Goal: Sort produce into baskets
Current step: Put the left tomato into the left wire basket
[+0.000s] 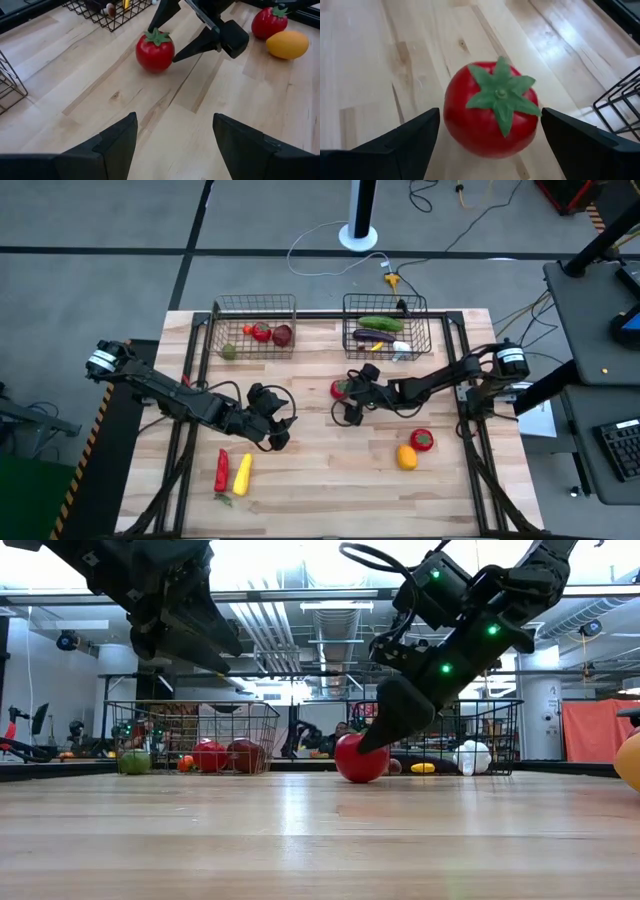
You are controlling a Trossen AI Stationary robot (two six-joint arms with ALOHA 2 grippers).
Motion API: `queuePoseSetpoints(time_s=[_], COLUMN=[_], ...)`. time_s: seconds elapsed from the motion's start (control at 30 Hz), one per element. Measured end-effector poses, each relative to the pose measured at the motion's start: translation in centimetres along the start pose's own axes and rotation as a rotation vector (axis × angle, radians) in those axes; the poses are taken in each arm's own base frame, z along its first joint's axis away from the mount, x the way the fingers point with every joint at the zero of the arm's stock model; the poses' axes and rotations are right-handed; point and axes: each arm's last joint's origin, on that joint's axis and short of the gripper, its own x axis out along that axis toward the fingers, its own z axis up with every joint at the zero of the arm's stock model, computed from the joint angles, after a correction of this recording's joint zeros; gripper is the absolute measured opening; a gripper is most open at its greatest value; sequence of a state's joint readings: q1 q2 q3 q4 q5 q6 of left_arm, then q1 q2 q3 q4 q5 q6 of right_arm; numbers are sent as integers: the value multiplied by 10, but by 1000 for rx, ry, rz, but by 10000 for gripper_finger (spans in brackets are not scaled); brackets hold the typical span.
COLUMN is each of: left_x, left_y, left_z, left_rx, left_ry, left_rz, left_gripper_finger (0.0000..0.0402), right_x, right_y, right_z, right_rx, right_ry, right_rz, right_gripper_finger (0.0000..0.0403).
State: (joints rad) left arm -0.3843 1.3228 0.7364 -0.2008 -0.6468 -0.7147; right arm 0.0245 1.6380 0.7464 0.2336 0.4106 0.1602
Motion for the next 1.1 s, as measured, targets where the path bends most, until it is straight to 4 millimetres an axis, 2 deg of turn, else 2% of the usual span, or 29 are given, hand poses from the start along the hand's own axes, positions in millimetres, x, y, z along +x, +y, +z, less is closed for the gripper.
queuePoseSetpoints(time_s=[0.4,0.63,0.97,1.1], left_x=[0,0,0,0], left_y=[0,0,0,0], left_z=[0,0,0,0], left_rx=[-1,-2,0,1], left_ry=[-1,-2,-4,-4], left_rz=[-1,-2,-4,-4], left_gripper_finger=[243,243,243,243], right_x=[8,14,14,13], right_y=[-10,-8,-8,-8], right_z=[0,-1,-1,0], right_rx=[38,56,58,55], right_ry=[9,-14,-11,-13], right_rz=[20,41,46,48], right_gripper_finger=[341,340,298,294])
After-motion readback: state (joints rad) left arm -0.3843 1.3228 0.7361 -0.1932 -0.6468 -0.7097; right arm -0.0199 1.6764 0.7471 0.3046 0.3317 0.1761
